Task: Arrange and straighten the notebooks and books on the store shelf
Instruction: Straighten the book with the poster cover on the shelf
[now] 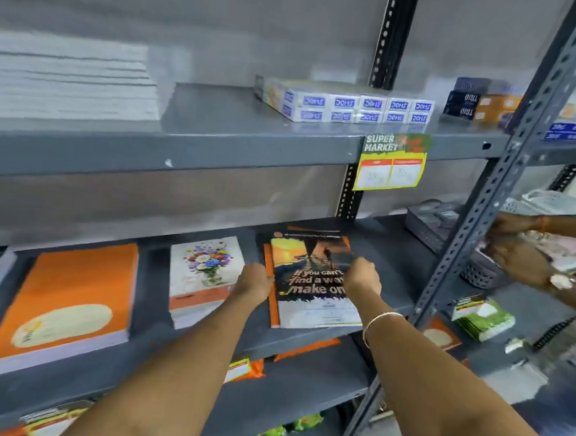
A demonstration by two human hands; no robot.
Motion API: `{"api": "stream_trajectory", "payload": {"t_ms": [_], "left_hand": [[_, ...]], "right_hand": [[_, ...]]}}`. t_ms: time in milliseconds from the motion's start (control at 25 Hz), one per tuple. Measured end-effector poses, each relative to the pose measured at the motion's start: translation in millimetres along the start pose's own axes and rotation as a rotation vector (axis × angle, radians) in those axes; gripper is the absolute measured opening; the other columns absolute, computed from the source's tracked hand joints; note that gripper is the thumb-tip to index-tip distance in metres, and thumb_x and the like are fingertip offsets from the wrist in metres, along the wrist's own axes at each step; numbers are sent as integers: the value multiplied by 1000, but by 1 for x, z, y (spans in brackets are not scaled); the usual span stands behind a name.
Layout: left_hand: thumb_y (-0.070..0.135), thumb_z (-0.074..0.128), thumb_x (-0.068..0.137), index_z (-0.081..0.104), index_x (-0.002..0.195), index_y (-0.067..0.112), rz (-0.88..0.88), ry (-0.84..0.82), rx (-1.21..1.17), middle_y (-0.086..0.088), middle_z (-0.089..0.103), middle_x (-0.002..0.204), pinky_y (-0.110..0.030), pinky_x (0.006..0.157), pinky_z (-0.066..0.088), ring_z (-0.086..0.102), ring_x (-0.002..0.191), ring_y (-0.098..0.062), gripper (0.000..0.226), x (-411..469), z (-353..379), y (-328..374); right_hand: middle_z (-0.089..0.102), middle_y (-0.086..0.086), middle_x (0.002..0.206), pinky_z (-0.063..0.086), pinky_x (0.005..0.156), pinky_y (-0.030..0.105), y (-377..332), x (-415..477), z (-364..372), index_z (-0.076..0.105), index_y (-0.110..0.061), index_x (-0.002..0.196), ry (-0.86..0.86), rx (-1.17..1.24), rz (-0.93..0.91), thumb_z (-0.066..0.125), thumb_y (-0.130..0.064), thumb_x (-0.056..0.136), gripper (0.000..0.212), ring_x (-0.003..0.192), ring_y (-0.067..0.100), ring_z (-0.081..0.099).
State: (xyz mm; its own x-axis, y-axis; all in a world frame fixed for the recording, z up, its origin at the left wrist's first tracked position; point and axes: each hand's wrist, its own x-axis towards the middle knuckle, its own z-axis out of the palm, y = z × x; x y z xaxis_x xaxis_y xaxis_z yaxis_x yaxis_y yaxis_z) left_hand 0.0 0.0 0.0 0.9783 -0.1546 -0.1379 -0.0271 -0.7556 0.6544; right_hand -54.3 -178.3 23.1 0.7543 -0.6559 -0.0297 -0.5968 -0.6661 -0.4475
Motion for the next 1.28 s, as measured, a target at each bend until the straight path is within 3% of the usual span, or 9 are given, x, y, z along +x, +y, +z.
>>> {"api": "stream_trajectory", "payload": {"t_ms": [280, 640, 840, 1040, 1200, 1280], "left_hand": [[7, 52, 92, 59, 112, -6, -76, 13, 166, -23, 63, 119, -40, 86, 53, 63, 106, -36, 25, 19, 30, 15], [6, 51, 93, 54, 116, -2, -172, -42, 40, -21, 62, 120, -39, 89, 57, 64, 106, -34, 25, 27, 36, 23], [5, 56, 90, 59, 109, -3, -205, 74, -66, -21, 64, 118, -33, 83, 54, 63, 106, -33, 21, 21, 31, 25], [2, 57, 88, 61, 108, -6, -238, 190, -203, -24, 65, 118, -37, 84, 54, 63, 107, -36, 22, 9, 16, 24], [0, 57, 88, 63, 107, -8, -229, 243, -303, -24, 65, 117, -39, 85, 52, 62, 108, -36, 22, 11, -22, 14], [-1, 56, 87, 65, 103, -10, -214, 282, -332, -25, 67, 113, -39, 85, 52, 64, 106, -35, 21, 10, -47, 3]], "right_hand": [[61, 18, 122, 50, 89, 39, 30, 39, 11, 59, 2, 116, -126, 50, 170, 52, -3, 89, 29, 113, 36, 59], [62, 21, 119, 51, 89, 40, 34, 47, 16, 60, 4, 110, -106, 193, 250, 58, -16, 90, 29, 112, 38, 59], [62, 23, 118, 51, 89, 39, 30, 44, 10, 60, 6, 107, -1, 338, 340, 59, -1, 85, 24, 110, 39, 59], [60, 27, 117, 49, 91, 43, 10, 28, 7, 59, 9, 104, 117, 495, 360, 56, 6, 84, 20, 111, 42, 58], [64, 27, 105, 51, 86, 44, -22, 13, 3, 58, 8, 80, 159, 593, 330, 53, 7, 84, 7, 100, 42, 62], [65, 22, 90, 51, 81, 42, -45, 7, 3, 61, 10, 80, 144, 647, 268, 57, 5, 83, 7, 94, 38, 63]]}}
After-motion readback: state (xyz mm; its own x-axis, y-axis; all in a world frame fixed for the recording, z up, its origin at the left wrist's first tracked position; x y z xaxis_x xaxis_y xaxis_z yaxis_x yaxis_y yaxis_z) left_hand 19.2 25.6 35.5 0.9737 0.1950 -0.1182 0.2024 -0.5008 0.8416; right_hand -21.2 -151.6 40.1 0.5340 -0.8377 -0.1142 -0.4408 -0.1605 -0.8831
